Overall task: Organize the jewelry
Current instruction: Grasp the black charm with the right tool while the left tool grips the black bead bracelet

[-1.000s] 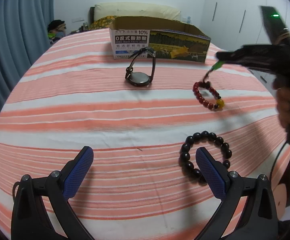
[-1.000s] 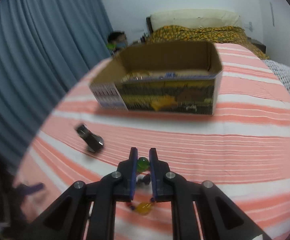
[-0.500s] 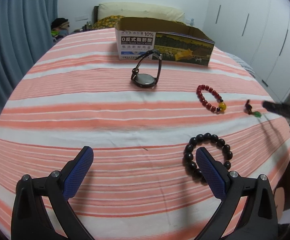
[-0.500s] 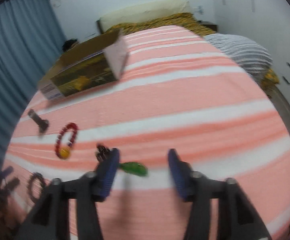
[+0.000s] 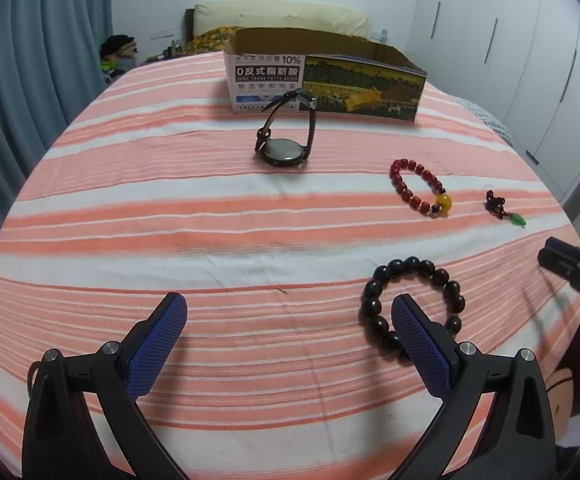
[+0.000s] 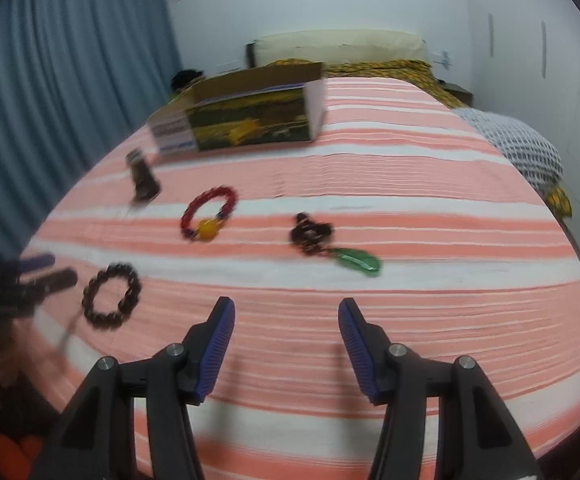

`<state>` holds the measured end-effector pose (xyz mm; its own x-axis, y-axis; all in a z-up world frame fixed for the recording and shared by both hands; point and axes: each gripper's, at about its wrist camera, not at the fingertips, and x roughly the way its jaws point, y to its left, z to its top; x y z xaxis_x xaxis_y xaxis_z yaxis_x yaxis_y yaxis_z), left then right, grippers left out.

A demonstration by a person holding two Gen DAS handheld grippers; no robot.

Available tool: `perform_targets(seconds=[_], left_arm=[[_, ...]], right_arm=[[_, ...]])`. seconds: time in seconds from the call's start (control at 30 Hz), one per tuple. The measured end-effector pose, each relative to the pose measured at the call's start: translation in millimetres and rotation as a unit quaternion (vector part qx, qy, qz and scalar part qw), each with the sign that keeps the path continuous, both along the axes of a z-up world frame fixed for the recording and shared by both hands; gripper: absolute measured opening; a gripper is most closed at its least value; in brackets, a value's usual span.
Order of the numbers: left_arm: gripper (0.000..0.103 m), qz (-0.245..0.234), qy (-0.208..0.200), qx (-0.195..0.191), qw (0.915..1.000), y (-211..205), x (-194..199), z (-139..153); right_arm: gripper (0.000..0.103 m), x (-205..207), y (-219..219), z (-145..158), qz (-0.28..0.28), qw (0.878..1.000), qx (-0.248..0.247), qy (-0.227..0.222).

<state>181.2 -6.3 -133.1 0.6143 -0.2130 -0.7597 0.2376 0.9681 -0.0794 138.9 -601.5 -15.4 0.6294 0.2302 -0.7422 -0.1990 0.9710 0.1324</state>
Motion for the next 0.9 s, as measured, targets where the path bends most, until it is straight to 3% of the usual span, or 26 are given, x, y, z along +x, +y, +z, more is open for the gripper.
perform_targets(seconds=[0.33,0.9], left_arm=[[0.102,-0.005,0.007,0.015,0.9999,-5.3,-0.1,-4.0],[0.102,-0.015,0.021,0.033,0.9991,-17.1,5.0,-11.4]], right_arm=[[0.055,-4.3,16.2,-3.0,0.019,0.999,-0.025,-0.010],[0.058,7.8,3.8,7.8,0.027,0.997,-0.059,-0.036]])
